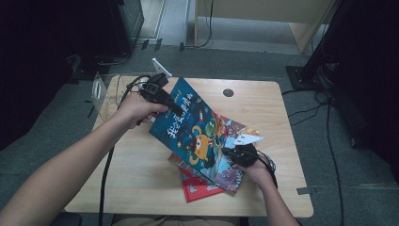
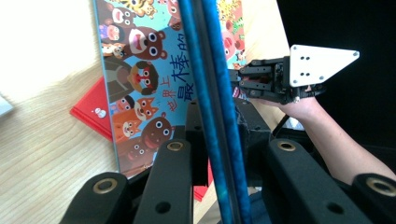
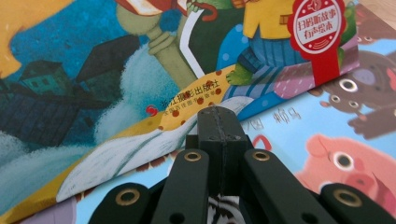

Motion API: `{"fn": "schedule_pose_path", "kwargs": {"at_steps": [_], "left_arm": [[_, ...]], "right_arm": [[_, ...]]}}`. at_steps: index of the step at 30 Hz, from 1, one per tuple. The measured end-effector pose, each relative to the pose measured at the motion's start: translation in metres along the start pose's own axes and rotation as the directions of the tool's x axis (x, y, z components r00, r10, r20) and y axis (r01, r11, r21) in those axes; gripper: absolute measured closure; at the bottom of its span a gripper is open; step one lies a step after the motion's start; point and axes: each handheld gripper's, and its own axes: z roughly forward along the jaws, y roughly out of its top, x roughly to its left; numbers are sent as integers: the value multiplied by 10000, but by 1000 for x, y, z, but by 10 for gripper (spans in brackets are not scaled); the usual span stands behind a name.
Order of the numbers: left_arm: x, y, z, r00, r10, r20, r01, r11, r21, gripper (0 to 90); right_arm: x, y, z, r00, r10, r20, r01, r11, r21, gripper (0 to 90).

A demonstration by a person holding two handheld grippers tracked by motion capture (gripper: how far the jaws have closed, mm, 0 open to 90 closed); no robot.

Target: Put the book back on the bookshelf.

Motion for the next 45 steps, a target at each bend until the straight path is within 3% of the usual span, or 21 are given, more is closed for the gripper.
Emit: {"fn": "schedule_pose_path", "kwargs": {"at_steps": [9, 10, 15, 21, 26, 34, 37, 45], "left_arm": [[-15, 12, -8, 9987, -232, -462, 247, 9992, 319, 811], [-16, 13, -8, 9982, -284, -524, 302, 9990, 337, 815], [-19, 17, -12, 9968, -473, -639, 508, 9972, 549, 833], [-28, 18, -16, 9951, -242, -962, 318, 9964, 789, 835], [-33, 17, -27, 9910, 29, -1337, 60, 9978, 659, 833], [-22, 9, -50, 9954, -374, -885, 375, 9993, -10, 833], [-20, 6, -56, 9955, -431, -847, 426, 9991, -82, 832], [-15, -3, -68, 9948, -535, -865, 525, 9985, -137, 829]], "right_arm": [[3, 6, 8, 9993, -299, -219, 299, 9996, -13, 853], [4, 8, 9, 9983, -543, -226, 544, 9985, 47, 853], [6, 10, 11, 9959, -806, -406, 811, 9967, 99, 766], [6, 11, 10, 9945, -987, -364, 994, 9949, 187, 724], [6, 10, 10, 9938, -1065, -308, 1071, 9941, 187, 657], [6, 8, 12, 9933, -1096, -363, 1096, 9940, -26, 479], [8, 7, 15, 9878, -1469, -522, 1464, 9891, -143, 383], [7, 6, 18, 9853, -1612, -562, 1595, 9866, -339, 309]]}}
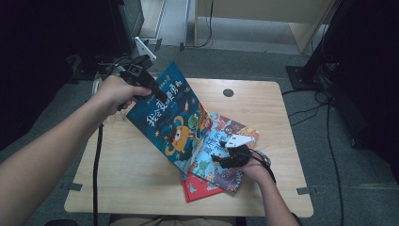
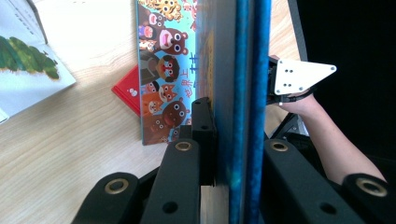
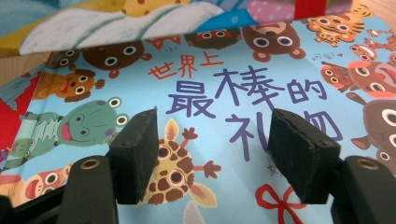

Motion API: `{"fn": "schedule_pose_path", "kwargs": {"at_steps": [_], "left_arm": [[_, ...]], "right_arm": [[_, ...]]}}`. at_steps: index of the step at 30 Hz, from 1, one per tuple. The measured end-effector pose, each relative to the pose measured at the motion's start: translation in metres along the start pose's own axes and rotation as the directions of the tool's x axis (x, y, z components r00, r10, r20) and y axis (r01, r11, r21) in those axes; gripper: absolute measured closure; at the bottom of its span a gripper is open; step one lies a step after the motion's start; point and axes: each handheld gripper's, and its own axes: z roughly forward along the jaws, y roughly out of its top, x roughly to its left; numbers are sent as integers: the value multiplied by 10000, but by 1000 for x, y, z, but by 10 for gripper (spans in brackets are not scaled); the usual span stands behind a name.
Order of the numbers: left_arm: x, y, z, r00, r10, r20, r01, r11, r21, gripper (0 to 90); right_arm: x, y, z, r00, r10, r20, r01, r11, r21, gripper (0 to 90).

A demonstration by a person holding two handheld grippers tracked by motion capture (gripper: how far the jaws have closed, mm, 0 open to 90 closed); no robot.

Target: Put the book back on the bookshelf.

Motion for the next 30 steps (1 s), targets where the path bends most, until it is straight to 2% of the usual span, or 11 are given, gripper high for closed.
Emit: {"fn": "schedule_pose_path", "kwargs": {"at_steps": [2, 3, 9, 14, 20, 30], "left_arm": [[1, -2, -3, 10000, -52, 22, 52, 10000, -35, 830], [2, -4, -6, 10000, -77, 39, 78, 9999, -72, 830], [4, -11, -12, 9999, -72, 74, 73, 9999, -129, 829], [7, -17, -16, 10000, -54, 33, 54, 10000, 32, 830], [16, -27, -24, 9997, -239, 60, 240, 9997, -96, 833], [28, -41, -34, 9995, -291, 80, 293, 9994, -201, 837]], "right_arm": [[0, 0, 1, 10000, 15, -52, -15, 10000, -38, 294], [0, -1, 2, 9999, -74, -79, 74, 9999, -91, 259], [0, -2, 2, 9999, -69, -94, 67, 9998, -172, 249], [1, -4, 4, 10000, 24, -13, -25, 9993, -373, 193], [1, -4, 5, 10000, 12, -5, -12, 9993, -382, 192], [1, -4, 5, 10000, -19, -8, 18, 9993, -377, 192]]}}
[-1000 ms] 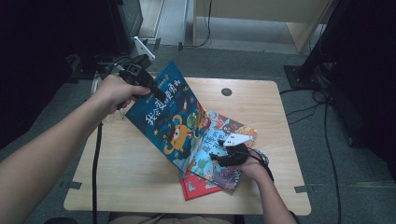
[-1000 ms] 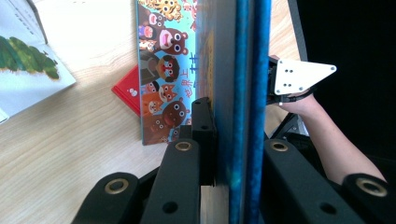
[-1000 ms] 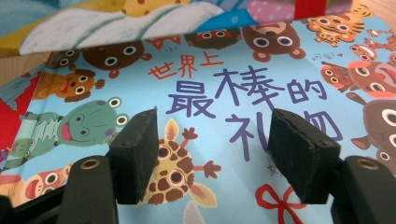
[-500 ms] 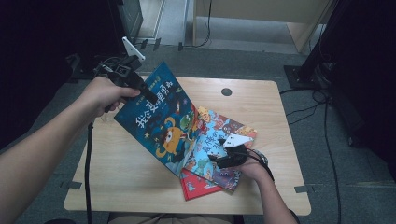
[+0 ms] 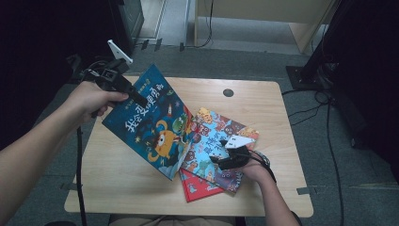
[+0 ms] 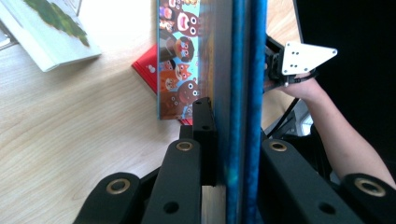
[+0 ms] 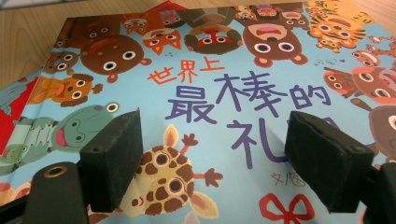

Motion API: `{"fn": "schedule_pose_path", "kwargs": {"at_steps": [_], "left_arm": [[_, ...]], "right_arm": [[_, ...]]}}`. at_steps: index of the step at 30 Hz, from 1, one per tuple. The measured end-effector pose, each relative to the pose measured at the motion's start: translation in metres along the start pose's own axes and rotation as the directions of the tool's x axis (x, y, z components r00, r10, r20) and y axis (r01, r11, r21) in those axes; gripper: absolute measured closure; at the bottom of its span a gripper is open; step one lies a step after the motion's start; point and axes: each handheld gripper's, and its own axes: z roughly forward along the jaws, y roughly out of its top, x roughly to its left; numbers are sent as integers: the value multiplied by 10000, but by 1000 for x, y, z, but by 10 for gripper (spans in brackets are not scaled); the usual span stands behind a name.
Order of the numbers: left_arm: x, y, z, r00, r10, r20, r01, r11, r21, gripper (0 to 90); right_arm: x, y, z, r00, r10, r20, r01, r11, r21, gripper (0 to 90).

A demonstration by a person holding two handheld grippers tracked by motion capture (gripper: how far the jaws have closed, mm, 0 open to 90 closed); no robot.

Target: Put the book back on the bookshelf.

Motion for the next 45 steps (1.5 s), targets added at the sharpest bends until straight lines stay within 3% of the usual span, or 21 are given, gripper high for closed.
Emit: {"fn": "schedule_pose_path", "kwargs": {"at_steps": [13, 32, 35, 45], "left_arm": [[27, -23, -24, 9992, -356, 205, 363, 9987, -364, 837], [61, -52, -49, 9962, -875, 6, 874, 9943, -607, 836], [66, -56, -52, 9949, -1002, -115, 992, 9928, -673, 836], [89, -77, -67, 9885, -1508, 129, 1514, 9836, -986, 836]], "right_arm": [[0, 0, 0, 10000, -1, 2, 1, 10000, -25, 193], [0, -1, 0, 10000, 2, 10, -2, 10000, -44, 194], [0, -1, -1, 10000, -1, 4, 1, 10000, -41, 194], [0, -1, 0, 10000, 6, 4, -6, 10000, -51, 194]]}}
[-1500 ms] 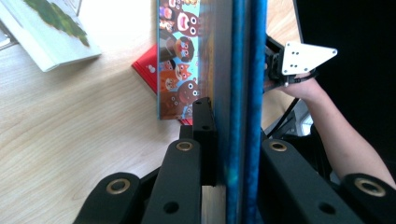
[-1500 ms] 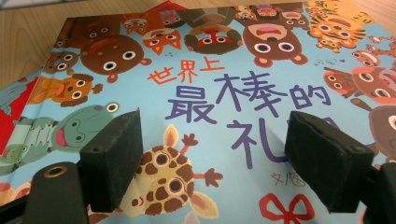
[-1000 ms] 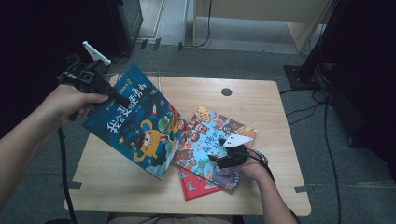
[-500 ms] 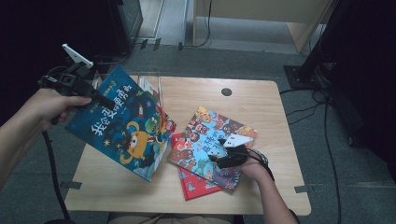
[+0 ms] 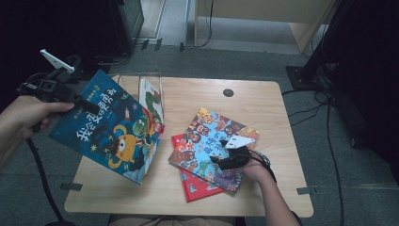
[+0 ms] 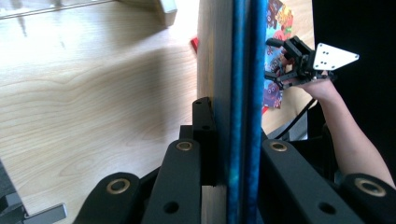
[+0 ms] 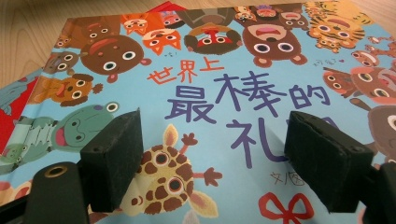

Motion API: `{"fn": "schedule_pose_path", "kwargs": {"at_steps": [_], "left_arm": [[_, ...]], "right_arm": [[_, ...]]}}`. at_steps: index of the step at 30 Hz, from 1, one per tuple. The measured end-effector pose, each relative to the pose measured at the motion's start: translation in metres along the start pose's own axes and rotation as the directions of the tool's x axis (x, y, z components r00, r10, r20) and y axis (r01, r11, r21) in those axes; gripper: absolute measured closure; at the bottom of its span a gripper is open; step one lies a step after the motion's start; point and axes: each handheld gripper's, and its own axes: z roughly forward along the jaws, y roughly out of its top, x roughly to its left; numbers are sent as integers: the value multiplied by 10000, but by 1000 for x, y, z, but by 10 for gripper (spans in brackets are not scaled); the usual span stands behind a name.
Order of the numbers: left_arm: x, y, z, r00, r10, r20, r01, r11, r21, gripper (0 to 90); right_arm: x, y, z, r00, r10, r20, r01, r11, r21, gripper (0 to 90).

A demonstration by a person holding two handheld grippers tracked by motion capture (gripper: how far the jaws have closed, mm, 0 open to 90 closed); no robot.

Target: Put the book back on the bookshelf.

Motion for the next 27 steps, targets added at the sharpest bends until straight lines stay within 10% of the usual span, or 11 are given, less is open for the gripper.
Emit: {"fn": "schedule_pose_path", "kwargs": {"at_steps": [27], "left_arm": [[60, -36, -38, 9892, -1438, -272, 1408, 9859, -899, 834]], "right_arm": [[0, 0, 0, 10000, -1, -5, 1, 10000, -8, 194]]}}
